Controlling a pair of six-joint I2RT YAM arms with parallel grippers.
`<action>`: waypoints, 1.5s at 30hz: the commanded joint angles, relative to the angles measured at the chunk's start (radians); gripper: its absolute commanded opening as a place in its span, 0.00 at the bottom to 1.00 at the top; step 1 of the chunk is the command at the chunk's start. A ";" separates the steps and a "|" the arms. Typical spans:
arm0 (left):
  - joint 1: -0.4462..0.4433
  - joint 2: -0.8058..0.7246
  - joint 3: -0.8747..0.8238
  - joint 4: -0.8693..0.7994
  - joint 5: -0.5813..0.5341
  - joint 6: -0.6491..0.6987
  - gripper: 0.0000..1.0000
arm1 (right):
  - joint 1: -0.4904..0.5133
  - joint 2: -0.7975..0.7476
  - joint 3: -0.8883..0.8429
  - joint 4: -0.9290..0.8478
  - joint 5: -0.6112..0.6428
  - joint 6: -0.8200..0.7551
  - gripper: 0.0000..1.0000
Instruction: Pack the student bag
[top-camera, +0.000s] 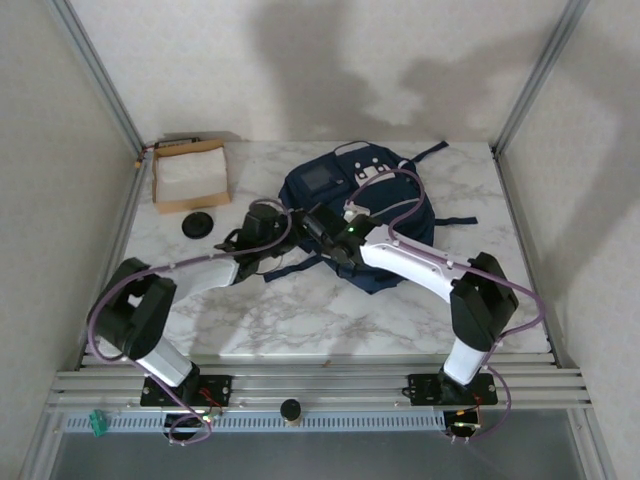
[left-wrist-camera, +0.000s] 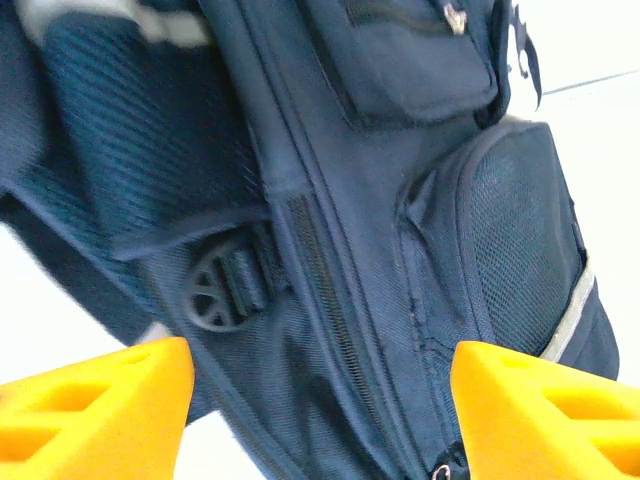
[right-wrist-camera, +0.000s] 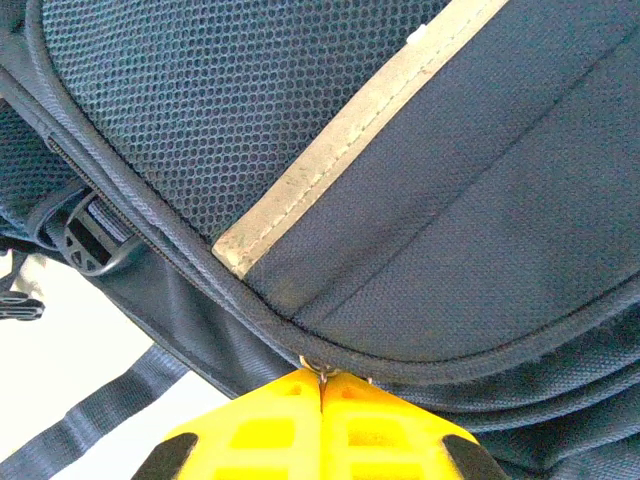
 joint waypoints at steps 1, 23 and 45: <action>-0.050 0.064 0.036 0.124 -0.019 -0.127 0.68 | -0.005 -0.037 -0.020 0.012 -0.020 -0.067 0.00; -0.037 0.345 0.186 -0.008 -0.220 -0.077 0.53 | -0.135 -0.229 -0.220 0.067 -0.103 -0.287 0.00; -0.176 0.194 0.152 0.198 -0.022 -0.397 0.45 | -0.173 -0.291 -0.323 0.243 -0.251 -0.445 0.00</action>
